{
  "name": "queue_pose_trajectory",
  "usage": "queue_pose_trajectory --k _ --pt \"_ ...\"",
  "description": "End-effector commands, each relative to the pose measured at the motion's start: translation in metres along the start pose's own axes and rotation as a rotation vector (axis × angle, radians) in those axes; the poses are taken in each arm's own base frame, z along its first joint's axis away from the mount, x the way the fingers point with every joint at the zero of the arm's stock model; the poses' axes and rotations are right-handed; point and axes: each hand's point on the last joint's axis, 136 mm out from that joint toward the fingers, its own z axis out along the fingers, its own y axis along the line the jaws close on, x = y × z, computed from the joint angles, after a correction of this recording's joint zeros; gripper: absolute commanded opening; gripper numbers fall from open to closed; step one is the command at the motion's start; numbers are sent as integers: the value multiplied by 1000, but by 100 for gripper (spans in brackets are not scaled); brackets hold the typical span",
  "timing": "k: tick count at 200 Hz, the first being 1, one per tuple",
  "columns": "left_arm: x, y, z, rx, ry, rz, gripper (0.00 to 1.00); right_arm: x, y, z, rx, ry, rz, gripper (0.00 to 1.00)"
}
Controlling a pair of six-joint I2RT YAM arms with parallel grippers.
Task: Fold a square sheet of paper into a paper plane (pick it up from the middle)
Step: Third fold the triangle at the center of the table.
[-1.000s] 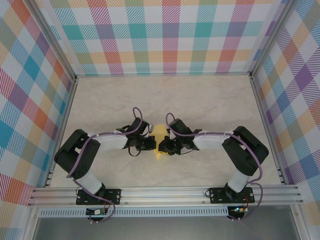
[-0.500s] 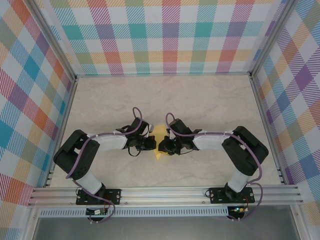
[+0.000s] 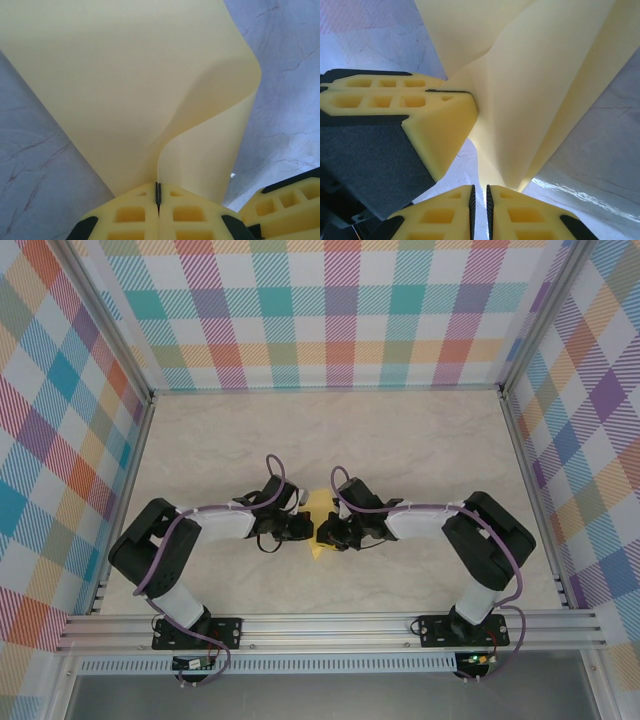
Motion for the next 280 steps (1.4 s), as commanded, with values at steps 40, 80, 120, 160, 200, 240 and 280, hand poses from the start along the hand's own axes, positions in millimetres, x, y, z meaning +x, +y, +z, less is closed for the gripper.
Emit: queue_pose_trajectory --k 40,80,120,160,200,240,280 --pt "6 14 11 -42 35 -11 3 13 16 8 -57 60 -43 17" --pt "9 17 11 -51 41 -8 3 26 13 14 -46 83 -50 17" --pt "8 17 12 -51 41 -12 3 25 1 22 -27 80 -35 17" --pt "7 16 12 -51 44 -9 3 29 -11 34 -27 102 -7 16" --pt "6 16 11 -57 43 -7 3 26 -1 18 -24 66 -43 16" --pt "5 15 9 -59 44 -2 3 -6 1 -15 -54 -49 -31 16" --pt "5 15 11 -59 49 -3 3 -25 12 -18 -94 -65 -48 17"
